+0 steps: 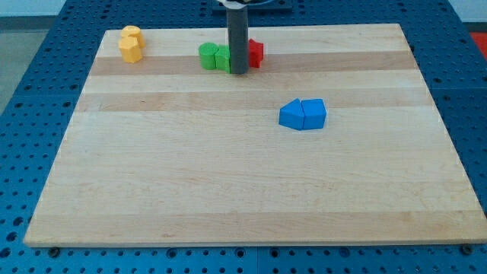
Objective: Push the green star and green circle to the yellow hexagon
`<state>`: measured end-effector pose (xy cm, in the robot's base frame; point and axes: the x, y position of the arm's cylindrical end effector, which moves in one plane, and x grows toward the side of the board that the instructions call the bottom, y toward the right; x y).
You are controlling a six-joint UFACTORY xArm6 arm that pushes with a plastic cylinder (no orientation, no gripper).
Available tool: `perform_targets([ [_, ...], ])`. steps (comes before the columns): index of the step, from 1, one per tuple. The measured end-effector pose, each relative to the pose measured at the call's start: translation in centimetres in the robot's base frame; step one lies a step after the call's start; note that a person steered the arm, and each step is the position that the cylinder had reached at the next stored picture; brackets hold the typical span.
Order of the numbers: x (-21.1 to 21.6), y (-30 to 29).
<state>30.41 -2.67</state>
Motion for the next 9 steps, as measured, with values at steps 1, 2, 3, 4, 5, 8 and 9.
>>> perform_targets([
  [1, -1.3, -0.6],
  [2, -2.3, -1.7],
  [3, -3.3, -3.1],
  [4, -4.5, -4.1],
  [5, -5.2, -5.3],
  [8, -5.2, -10.6],
  [9, -5.2, -11.3],
])
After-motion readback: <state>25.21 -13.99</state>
